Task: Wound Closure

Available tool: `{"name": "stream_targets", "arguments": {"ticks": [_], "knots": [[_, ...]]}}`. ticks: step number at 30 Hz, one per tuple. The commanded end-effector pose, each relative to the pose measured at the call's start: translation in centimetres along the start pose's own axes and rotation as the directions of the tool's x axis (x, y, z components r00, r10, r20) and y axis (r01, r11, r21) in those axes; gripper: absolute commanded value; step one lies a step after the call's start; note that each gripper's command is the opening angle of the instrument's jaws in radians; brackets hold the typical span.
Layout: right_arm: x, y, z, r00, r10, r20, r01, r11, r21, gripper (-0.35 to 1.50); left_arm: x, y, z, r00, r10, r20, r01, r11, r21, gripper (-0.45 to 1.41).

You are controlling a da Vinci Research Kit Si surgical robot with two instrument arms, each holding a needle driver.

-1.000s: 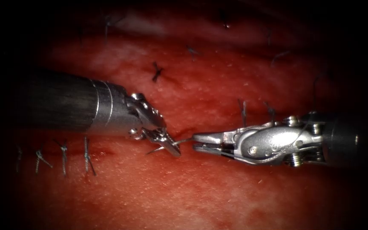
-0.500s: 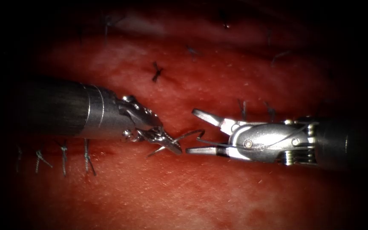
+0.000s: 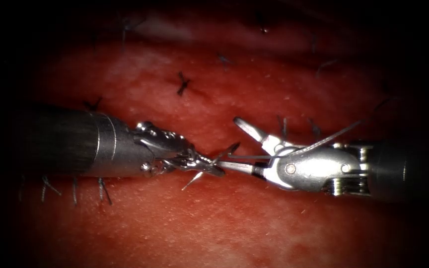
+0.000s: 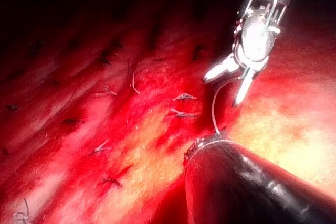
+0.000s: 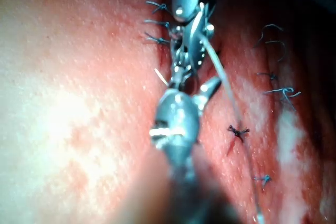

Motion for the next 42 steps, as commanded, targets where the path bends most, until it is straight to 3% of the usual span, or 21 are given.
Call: {"name": "stream_targets", "arguments": {"ticks": [1, 3, 6, 17, 26, 33, 39, 42], "knots": [[-0.02, -0.04, 0.06, 1.0, -0.001, -0.004, 0.001, 1.0, -0.017, 0.51, 0.02, -0.03, 0.08, 1.0, -0.002, -0.016, 0.002, 1.0, -0.006, -0.45], [-0.04, -0.06, 0.06, 1.0, 0.001, 0.002, -0.001, 1.0, -0.027, 0.57, 0.04, -0.05, 0.08, 0.999, -0.017, -0.051, 0.016, 1.0, -0.014, -0.45], [-0.07, -0.06, 0.06, 1.0, 0.006, 0.001, -0.006, 1.0, -0.03, 0.44, 0.05, -0.06, 0.09, 0.995, -0.021, -0.093, 0.02, 1.0, -0.01, -0.45], [-0.06, 0.0, 0.01, 0.998, 0.021, -0.058, -0.028, 0.992, -0.122, 0.39, -0.01, 0.03, 0.15, 0.987, -0.029, -0.16, 0.025, 0.999, -0.027, -0.45], [-0.05, -0.07, 0.11, 0.997, 0.069, -0.046, -0.075, 0.986, -0.149, 0.37, -0.02, 0.06, 0.16, 0.981, 0.008, -0.192, -0.014, 0.999, -0.029, -0.45], [-0.04, -0.07, 0.1, 0.997, 0.069, -0.045, -0.075, 0.986, -0.149, 0.12, -0.02, 0.08, 0.2, 0.978, 0.024, -0.207, -0.029, 0.999, -0.025, -0.45], [-0.05, -0.06, 0.1, 0.997, 0.067, -0.03, -0.072, 0.984, -0.163, 0.04, -0.05, 0.11, 0.23, 0.976, 0.03, -0.215, -0.035, 0.999, -0.021, -0.45], [-0.06, -0.05, 0.1, 0.998, 0.065, -0.017, -0.067, 0.982, -0.177, -0.12, -0.07, 0.12, 0.22, 0.975, 0.035, -0.217, -0.04, 0.999, -0.02, -0.45]]}}
